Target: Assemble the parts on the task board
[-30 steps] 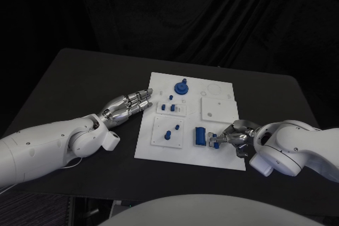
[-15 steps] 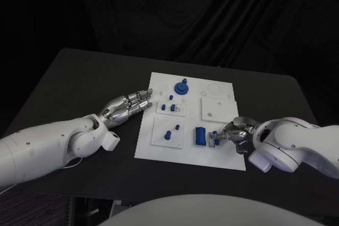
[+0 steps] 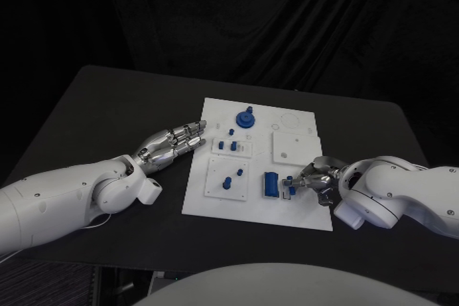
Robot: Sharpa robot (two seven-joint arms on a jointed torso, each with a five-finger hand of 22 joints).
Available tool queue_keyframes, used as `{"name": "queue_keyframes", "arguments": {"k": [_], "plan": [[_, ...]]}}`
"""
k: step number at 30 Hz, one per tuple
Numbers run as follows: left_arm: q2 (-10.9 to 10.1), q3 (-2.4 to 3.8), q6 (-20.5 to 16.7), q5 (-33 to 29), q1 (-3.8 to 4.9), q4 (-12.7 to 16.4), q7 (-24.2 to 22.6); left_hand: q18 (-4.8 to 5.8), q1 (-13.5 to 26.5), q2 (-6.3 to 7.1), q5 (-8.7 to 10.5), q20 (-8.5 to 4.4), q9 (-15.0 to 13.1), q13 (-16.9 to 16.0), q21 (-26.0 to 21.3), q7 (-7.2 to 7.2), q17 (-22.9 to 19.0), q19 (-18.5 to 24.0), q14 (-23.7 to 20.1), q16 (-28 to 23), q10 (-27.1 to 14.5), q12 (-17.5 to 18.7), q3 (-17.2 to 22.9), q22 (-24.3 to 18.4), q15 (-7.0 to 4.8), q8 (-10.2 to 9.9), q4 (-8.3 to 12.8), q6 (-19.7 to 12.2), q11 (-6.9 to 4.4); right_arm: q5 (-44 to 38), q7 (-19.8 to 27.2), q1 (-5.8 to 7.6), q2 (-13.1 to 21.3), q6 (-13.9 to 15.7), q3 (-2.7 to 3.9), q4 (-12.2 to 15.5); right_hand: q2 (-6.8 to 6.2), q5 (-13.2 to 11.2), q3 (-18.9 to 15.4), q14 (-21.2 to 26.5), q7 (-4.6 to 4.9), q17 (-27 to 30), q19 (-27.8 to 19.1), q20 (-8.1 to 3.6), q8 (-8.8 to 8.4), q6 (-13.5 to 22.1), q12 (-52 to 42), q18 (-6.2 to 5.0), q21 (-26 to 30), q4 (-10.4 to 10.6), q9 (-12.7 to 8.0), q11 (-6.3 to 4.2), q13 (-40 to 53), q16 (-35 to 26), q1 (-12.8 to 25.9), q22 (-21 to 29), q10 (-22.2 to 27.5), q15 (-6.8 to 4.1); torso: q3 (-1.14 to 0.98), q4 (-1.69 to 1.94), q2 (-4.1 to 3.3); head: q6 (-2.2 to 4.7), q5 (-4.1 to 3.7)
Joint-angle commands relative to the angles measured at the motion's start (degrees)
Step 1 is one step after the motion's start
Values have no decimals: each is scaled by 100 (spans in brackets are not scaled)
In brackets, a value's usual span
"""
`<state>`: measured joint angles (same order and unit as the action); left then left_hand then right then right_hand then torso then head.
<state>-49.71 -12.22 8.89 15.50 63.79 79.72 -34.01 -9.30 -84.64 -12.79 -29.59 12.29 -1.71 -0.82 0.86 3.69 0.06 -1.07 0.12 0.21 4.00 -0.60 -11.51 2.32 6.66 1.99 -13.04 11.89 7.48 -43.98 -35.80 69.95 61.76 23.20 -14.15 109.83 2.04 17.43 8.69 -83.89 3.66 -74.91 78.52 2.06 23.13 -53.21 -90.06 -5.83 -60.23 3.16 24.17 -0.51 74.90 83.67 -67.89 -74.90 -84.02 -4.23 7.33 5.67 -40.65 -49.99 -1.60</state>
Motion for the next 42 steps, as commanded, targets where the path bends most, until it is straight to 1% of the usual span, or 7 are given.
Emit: {"name": "queue_keyframes", "arguments": {"k": [1,4,10,14,33,38,42], "plan": [[6,1,91,1,-15,10,-33,-43,12,-35,-11,44,-8,-8,4,2,-6,-13,-12,-21,10,-26,0,3,45,38,18,54,40,-63,-134,1,-8,-105,0,-12,-13,26,-11,-365,-5,-108,55,2,24,-35,6,-15,-11,11,-6,-15,1510,15,62,-582,-598,-10,2,-1,0,-1,-5],[5,1,89,1,-15,9,-33,-43,14,-34,-12,44,-7,-8,4,5,-6,-12,-12,-21,10,-25,0,1,46,38,19,50,41,-64,-140,-2,-18,-135,0,-15,-12,26,-15,-366,-5,-116,67,2,25,-35,6,-9,-40,18,-8,-14,1510,19,69,-591,-598,-10,0,-7,-1,-1,-5],[9,1,94,1,-16,4,-30,-43,14,-34,-12,44,-7,-8,4,5,-6,-12,-12,-21,10,-25,0,1,46,38,19,50,41,-64,-148,-12,-20,-177,0,9,-12,26,-18,-366,-5,-111,64,2,26,-35,6,-10,-31,23,-9,-14,1510,17,74,-589,-598,-10,-1,-1,2,-1,-6],[14,1,100,1,-16,-1,-29,-43,14,-34,-12,44,-7,-8,4,5,-6,-12,-12,-21,10,-25,0,1,46,38,19,50,41,-64,-146,-16,-14,-179,0,24,-12,26,-18,-366,-5,-111,64,2,26,-35,6,-10,-31,23,-9,-14,1510,17,74,-589,-598,-10,-1,-4,2,-1,-14],[21,1,114,1,-23,-11,-26,-42,15,-35,-13,45,-7,-7,3,7,-6,-12,-12,-21,9,-25,0,0,48,38,20,50,42,-64,-116,-59,-28,-185,-1,-34,-18,26,-38,-359,-3,-77,58,3,28,-28,6,-15,-6,52,-21,-14,1510,3,105,-582,-598,-9,-1,-2,0,-1,-23],[17,1,116,1,-26,-12,-24,-42,15,-35,-13,45,-7,-7,3,7,-6,-12,-12,-21,9,-25,0,0,48,38,20,50,42,-64,-122,-64,-49,-261,-1,-36,-24,26,-52,-357,1,-71,52,3,25,-14,6,-18,11,71,-31,-11,1510,0,125,-578,-598,-8,-1,-2,-1,-1,-27],[20,1,121,1,-28,-13,-23,-40,16,-36,-15,46,-6,-8,3,9,-6,-12,-12,-21,12,-25,1,-1,51,36,23,45,48,-64,-121,-66,-61,-307,-1,-34,-34,27,-75,-354,11,-59,41,6,15,17,6,-23,44,105,-50,-3,1510,-5,156,-569,-598,-3,-1,-4,0,-1,-15]]}}
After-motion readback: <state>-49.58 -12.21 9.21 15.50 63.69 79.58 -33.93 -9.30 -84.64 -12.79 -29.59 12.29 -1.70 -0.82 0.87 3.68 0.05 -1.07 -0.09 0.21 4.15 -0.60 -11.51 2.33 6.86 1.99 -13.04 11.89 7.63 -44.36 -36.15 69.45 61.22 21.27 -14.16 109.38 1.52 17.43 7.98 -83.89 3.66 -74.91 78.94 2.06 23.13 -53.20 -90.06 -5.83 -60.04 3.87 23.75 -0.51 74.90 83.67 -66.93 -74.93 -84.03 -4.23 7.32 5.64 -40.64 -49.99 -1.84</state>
